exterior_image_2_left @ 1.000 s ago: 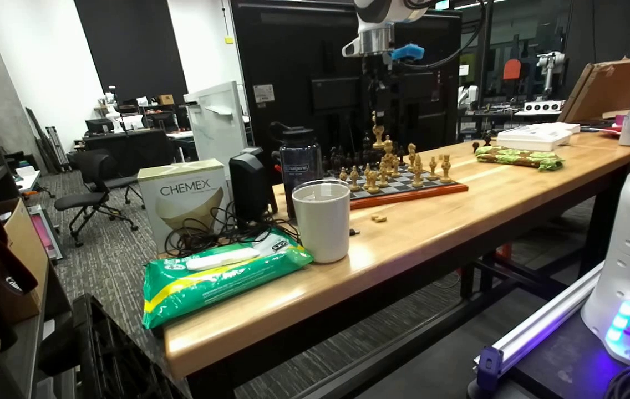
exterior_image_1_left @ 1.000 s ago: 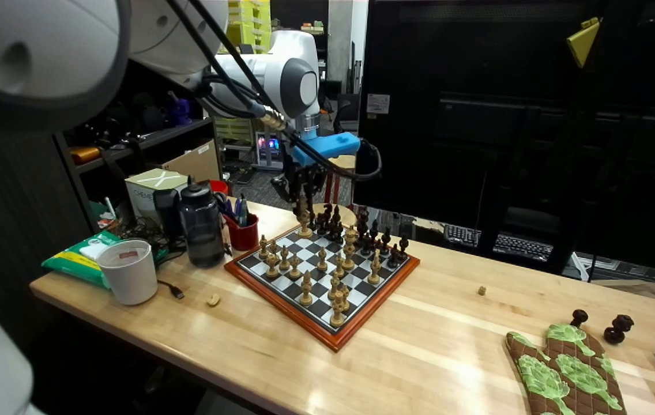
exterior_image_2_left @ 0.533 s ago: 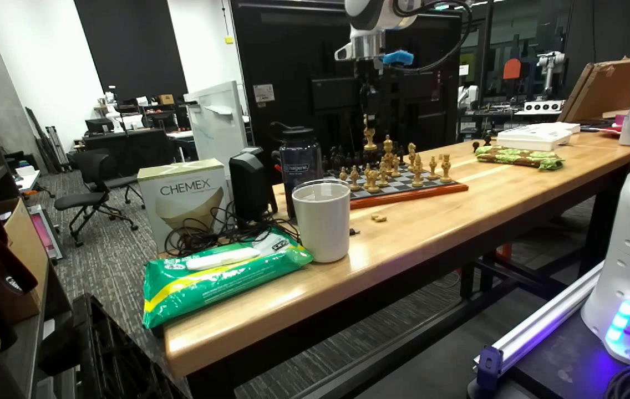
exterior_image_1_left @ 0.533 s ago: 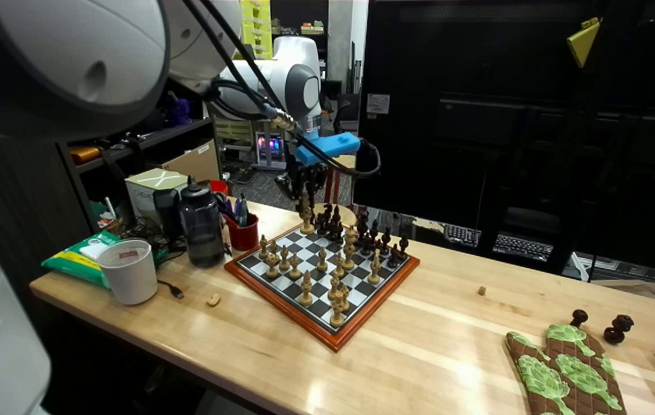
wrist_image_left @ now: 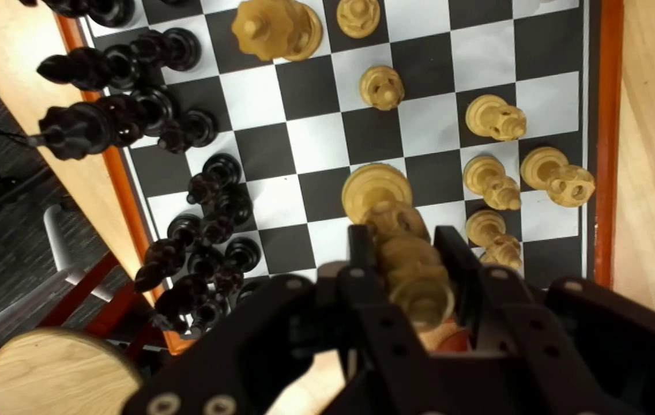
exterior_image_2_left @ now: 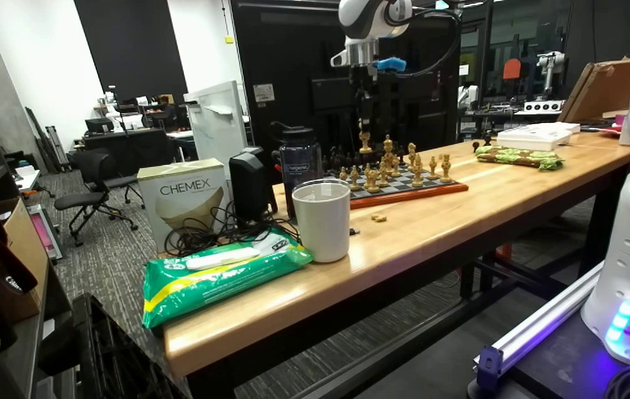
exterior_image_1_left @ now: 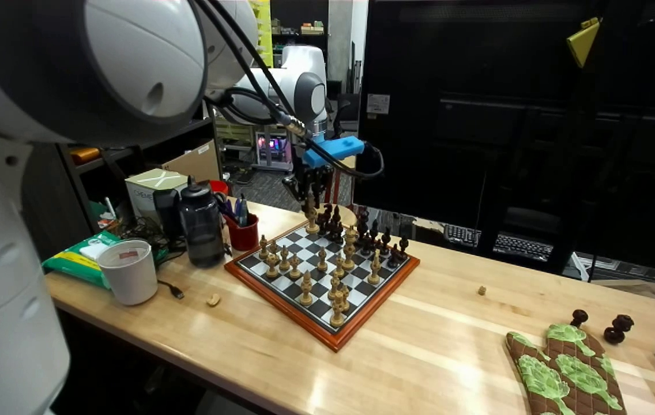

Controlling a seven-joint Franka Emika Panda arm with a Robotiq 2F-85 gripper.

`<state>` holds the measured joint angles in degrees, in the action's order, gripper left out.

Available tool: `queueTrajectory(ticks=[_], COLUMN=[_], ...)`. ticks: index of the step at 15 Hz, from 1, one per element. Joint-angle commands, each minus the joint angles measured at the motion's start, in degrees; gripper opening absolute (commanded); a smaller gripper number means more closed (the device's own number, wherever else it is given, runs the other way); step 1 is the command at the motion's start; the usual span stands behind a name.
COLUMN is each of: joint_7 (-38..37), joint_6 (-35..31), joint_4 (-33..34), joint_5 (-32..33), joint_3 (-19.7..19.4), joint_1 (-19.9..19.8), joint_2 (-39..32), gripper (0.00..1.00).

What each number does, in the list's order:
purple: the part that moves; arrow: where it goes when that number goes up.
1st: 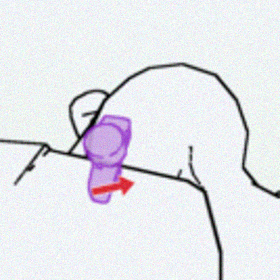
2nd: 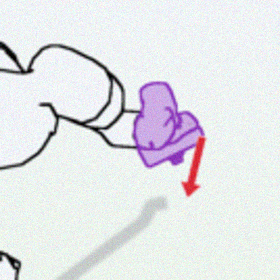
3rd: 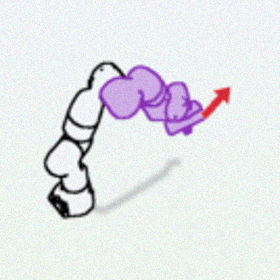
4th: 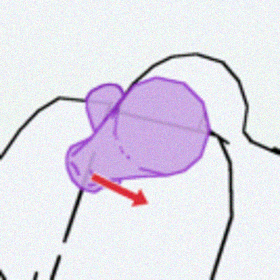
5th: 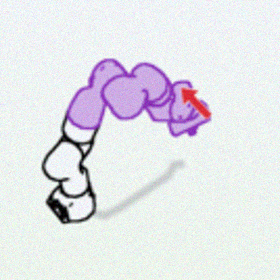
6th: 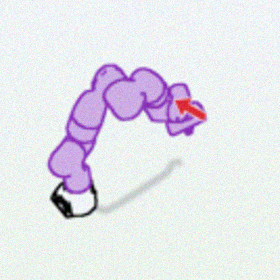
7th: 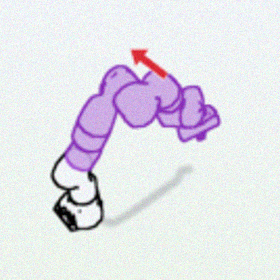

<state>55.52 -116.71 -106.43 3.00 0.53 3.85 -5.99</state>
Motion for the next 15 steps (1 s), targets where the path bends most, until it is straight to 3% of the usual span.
queueTrajectory(ticks=[1, 15], joint_7=[0.08, 0.31], joint_6=[-0.06, -0.29], joint_4=[2.8, 6.14], joint_5=[1.0, 1.16], joint_3=[0.83, 1.16], joint_1=[-1.34, -2.98], joint_2=[-2.57, -8.59], gripper=[0.08, 0.08])
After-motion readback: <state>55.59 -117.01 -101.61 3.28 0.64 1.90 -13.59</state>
